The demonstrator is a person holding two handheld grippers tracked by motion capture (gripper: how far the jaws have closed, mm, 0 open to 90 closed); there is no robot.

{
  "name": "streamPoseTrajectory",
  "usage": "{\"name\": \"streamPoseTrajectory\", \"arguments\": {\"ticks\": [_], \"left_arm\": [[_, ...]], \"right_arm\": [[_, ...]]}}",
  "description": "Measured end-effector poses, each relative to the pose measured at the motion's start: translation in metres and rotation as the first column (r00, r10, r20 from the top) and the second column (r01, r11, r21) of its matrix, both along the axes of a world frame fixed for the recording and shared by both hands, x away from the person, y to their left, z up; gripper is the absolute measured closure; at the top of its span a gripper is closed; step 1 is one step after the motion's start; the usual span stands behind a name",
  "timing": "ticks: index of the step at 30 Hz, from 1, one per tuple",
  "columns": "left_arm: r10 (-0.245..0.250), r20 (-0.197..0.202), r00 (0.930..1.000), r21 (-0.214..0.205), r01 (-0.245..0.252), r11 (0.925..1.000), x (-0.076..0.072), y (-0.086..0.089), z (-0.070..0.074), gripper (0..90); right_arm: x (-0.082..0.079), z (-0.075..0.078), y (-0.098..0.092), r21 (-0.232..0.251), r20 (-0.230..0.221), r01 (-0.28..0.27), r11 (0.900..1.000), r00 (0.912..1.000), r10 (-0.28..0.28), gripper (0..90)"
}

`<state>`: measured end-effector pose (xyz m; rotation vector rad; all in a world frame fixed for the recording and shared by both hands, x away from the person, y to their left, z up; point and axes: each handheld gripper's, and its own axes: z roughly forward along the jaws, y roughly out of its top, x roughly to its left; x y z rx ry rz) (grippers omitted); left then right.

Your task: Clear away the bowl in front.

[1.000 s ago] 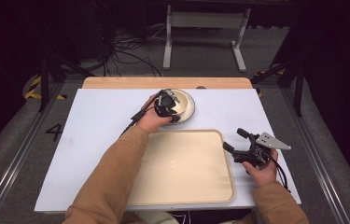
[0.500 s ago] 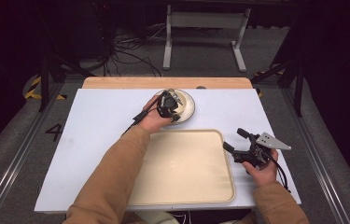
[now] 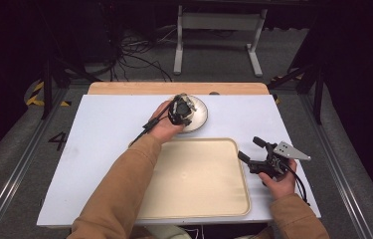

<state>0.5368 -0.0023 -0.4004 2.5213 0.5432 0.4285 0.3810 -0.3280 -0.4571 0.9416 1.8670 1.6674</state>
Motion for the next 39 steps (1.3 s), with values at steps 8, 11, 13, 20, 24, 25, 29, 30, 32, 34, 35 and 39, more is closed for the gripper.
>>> {"name": "streamPoseTrajectory", "arguments": {"ticks": [8,11,13,20,24,25,29,30,32,34,35,39], "left_arm": [[0.017,-0.046,0.9988,-0.043,-0.019,0.9989,-0.002,0.006,0.010,83.1],[0.027,-0.061,0.9977,-0.053,-0.031,0.9981,-0.004,0.009,0.016,83.1],[0.028,-0.062,0.9977,-0.056,-0.032,0.9979,-0.005,0.011,0.019,83.1],[0.023,-0.063,0.9977,-0.084,-0.029,0.9960,-0.013,0.021,0.040,83.1],[0.018,-0.063,0.9978,-0.069,-0.022,0.9974,-0.018,0.022,0.048,83.1],[0.007,-0.058,0.9983,-0.063,-0.010,0.9979,-0.020,0.023,0.051,83.1],[-0.004,-0.056,0.9984,-0.056,0.001,0.9984,-0.027,0.023,0.060,83.1],[-0.009,-0.055,0.9984,-0.052,0.006,0.9986,-0.029,0.023,0.063,83.1],[-0.023,-0.043,0.9988,-0.045,0.021,0.9988,-0.032,0.024,0.067,83.1],[-0.032,-0.044,0.9985,-0.040,0.030,0.9988,-0.035,0.024,0.071,83.1],[-0.037,-0.044,0.9983,-0.036,0.036,0.9987,-0.037,0.024,0.072,83.1],[-0.048,-0.041,0.9980,-0.025,0.047,0.9986,-0.045,0.025,0.078,83.1]], "right_arm": [[0.000,0.000,0.000,0.000,0.000,0.001,1.0000,1.0000,-0.001,7.8],[0.000,0.000,0.000,0.001,0.000,0.002,1.0000,1.0000,-0.002,7.8],[0.000,0.000,0.000,0.001,0.000,0.002,1.0000,1.0000,-0.002,7.8],[0.000,0.000,0.000,0.001,-0.002,0.003,1.0000,1.0000,-0.003,7.8],[0.000,0.000,0.000,0.002,-0.003,0.003,1.0000,1.0000,-0.003,7.8],[0.000,0.000,0.000,0.002,-0.003,0.003,1.0000,1.0000,-0.003,7.8],[0.001,0.000,0.000,0.003,-0.005,0.003,1.0000,1.0000,-0.003,7.8],[0.001,0.000,0.000,0.004,-0.005,0.003,1.0000,1.0000,-0.003,7.8],[0.001,0.000,0.000,0.005,-0.005,0.003,1.0000,1.0000,-0.003,7.8],[0.001,0.000,-0.001,0.005,-0.006,0.003,1.0000,1.0000,-0.003,7.8],[0.001,0.000,-0.001,0.005,-0.005,0.003,1.0000,1.0000,-0.003,7.8],[0.000,0.000,0.000,0.002,-0.004,0.003,1.0000,1.0000,-0.003,7.8]]}}
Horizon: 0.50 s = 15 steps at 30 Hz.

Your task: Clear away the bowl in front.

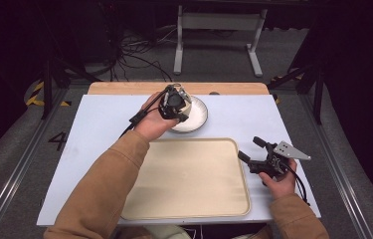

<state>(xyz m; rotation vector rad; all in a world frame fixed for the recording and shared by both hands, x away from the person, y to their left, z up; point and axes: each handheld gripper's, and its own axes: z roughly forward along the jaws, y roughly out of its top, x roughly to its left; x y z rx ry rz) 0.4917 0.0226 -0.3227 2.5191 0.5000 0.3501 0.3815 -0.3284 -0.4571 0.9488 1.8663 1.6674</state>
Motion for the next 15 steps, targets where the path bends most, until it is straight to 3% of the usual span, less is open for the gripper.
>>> {"name": "streamPoseTrajectory", "arguments": {"ticks": [15], "left_arm": [[-0.082,-0.013,0.9965,0.020,0.083,0.9964,-0.046,0.003,0.018,83.1]], "right_arm": [[-0.001,0.000,0.001,-0.003,0.005,0.006,1.0000,1.0000,-0.006,6.9]]}}
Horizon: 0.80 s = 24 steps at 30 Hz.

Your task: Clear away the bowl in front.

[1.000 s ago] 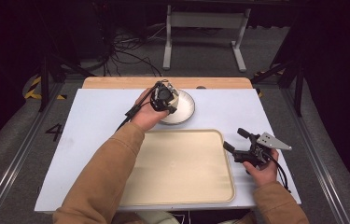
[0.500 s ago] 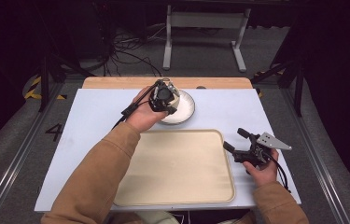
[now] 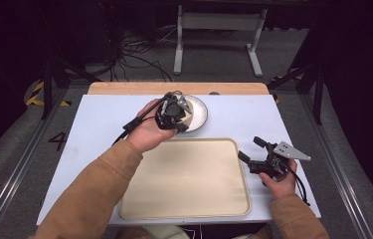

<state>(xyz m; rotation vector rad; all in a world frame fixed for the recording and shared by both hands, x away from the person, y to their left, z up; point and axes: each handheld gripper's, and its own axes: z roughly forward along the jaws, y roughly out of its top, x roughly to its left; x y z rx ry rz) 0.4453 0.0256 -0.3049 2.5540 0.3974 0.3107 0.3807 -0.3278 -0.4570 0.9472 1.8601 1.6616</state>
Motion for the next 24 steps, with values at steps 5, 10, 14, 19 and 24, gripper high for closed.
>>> {"name": "streamPoseTrajectory", "arguments": {"ticks": [5,10,14,19,24], "left_arm": [[-0.036,-0.013,0.9993,0.010,0.036,0.9993,-0.012,-0.002,0.001,83.1],[-0.076,-0.013,0.9970,0.033,0.077,0.9965,-0.026,-0.004,0.004,83.0],[-0.105,-0.024,0.9941,0.039,0.106,0.9936,-0.035,-0.005,0.005,83.1],[-0.139,-0.027,0.9899,0.069,0.141,0.9876,-0.045,-0.005,0.004,83.1],[-0.168,-0.042,0.9849,0.091,0.171,0.9810,-0.050,-0.006,0.000,83.1]], "right_arm": [[0.000,0.000,0.000,-0.001,-0.002,0.000,1.0000,1.0000,0.000,6.7],[0.000,0.000,0.000,-0.003,-0.001,-0.001,1.0000,1.0000,0.001,6.7],[0.000,0.000,0.000,-0.001,-0.002,0.000,1.0000,1.0000,0.000,6.7],[0.000,0.000,0.000,-0.004,0.001,0.000,1.0000,1.0000,0.000,6.7],[0.000,0.000,0.000,-0.003,0.000,0.000,1.0000,1.0000,0.000,6.8]]}}
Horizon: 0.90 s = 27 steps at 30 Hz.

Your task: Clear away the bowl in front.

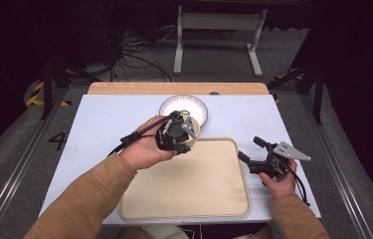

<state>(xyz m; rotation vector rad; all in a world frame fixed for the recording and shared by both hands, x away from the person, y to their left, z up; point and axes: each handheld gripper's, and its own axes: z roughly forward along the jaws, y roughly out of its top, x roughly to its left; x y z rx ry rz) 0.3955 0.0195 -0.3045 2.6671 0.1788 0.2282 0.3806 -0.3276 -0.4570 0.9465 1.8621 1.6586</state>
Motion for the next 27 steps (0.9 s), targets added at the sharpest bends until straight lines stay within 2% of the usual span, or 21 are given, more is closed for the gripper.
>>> {"name": "streamPoseTrajectory", "arguments": {"ticks": [4,9,15,19,21,27], "left_arm": [[-0.036,-0.001,0.9994,0.028,0.036,0.9990,-0.003,-0.001,-0.003,83.1],[-0.058,-0.013,0.9982,0.048,0.058,0.9972,-0.007,-0.005,-0.008,83.1],[-0.087,-0.043,0.9953,0.075,0.090,0.9931,-0.010,-0.007,-0.016,83.1],[-0.085,-0.057,0.9948,0.079,0.089,0.9929,-0.012,-0.008,-0.021,83.1],[-0.106,-0.055,0.9928,0.095,0.111,0.9893,-0.012,-0.009,-0.022,83.1],[-0.098,-0.087,0.9914,0.117,0.108,0.9872,-0.012,-0.010,-0.032,83.1]], "right_arm": [[0.000,0.000,0.000,0.000,-0.001,0.000,1.0000,1.0000,0.000,6.9],[0.000,0.000,0.000,0.001,-0.002,0.000,1.0000,1.0000,0.000,7.0],[0.000,0.000,0.000,-0.002,0.001,0.000,1.0000,1.0000,0.000,7.0],[0.000,0.000,0.000,-0.001,0.000,-0.001,1.0000,1.0000,0.001,7.0],[0.000,0.000,0.000,-0.002,0.001,-0.001,1.0000,1.0000,0.001,7.0],[0.000,0.000,0.000,-0.001,-0.001,-0.001,1.0000,1.0000,0.001,7.0]]}}
